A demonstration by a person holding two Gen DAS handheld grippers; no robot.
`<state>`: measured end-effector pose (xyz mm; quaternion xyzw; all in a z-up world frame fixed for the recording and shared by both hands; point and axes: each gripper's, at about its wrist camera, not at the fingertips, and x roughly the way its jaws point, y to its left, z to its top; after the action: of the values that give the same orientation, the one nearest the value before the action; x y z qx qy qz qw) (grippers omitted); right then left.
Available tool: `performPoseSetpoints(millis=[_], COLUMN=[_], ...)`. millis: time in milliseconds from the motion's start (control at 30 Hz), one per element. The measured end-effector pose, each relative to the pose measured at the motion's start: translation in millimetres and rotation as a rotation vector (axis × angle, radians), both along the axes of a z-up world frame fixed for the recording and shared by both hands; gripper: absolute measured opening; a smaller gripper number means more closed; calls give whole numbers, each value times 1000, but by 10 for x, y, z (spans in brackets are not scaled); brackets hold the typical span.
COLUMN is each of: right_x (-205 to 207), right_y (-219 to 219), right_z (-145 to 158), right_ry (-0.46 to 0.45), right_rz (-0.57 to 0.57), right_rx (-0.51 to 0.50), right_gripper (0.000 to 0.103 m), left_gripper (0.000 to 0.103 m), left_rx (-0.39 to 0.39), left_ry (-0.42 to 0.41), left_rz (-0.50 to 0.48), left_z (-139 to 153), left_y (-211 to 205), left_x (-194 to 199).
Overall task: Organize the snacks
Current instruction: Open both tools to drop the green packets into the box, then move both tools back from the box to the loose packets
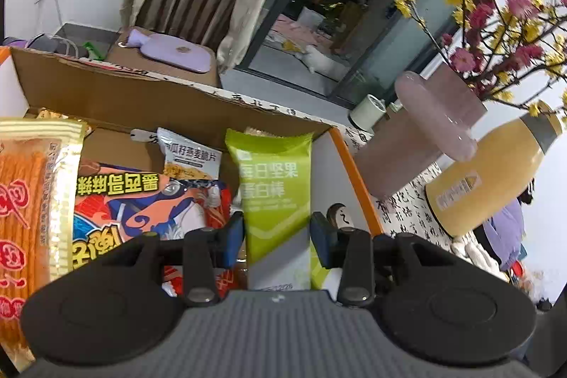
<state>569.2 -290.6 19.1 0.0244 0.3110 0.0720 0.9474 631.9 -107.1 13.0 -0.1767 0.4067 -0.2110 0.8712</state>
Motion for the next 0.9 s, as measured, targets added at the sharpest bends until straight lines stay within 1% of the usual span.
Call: performPoseSetpoints(millis=[100,167,267,333,433,467,567,667,700,733,767,800,833,900], right_x=[-68,-114,-220,-339,-613,-696,-1003,-1324,-1444,-1562,-1674,-1794,-1914,-2169], right_y=[-8,-32,-57,-85,-152,-168,-223,-233,-220,-207,-190,-160,-134,-82], right_z=[76,137,257,358,530,574,726,833,868,892,908,920,926,938], right_ry=[-35,-40,-53,-70,-143,-155,-182,-194,-200,-209,-216,-218,-221,-229], right_rz=[1,9,17,25,36,34,36,57,68,78,91,112,130,159], right_rx=[-15,-14,-25,-25,-10,-11,-7,-19,-28,-36,-45,-61,-76,-96], right_gripper=[39,39,41,43,47,51,54,63,67,69,75,83,86,88], left_gripper=[40,40,47,50,50,50,50,50,51,55,58,66,72,78], left_rx=[-4,-4,18,35,105,134,222,282,291,300,311,323,342,394], left_ry=[-27,-48,-95,-126,-189,-212,-287,-341,-361,-374,-396,-417,-443,-499], left_rz=[-12,-23,-35,-34,-37,-29,11,43,38,36,33,25,20,20], left_z=[62,155,344,476,678,740,894,1007,1041,1070,1096,1115,1133,1149], left_y=[27,49,96,161,263,301,447,583,628,658,694,720,740,770], left_x=[-39,-85,-218,-354,-665,-783,-1200,-1622,-1786,-1916,-2083,-2223,-2379,-2725])
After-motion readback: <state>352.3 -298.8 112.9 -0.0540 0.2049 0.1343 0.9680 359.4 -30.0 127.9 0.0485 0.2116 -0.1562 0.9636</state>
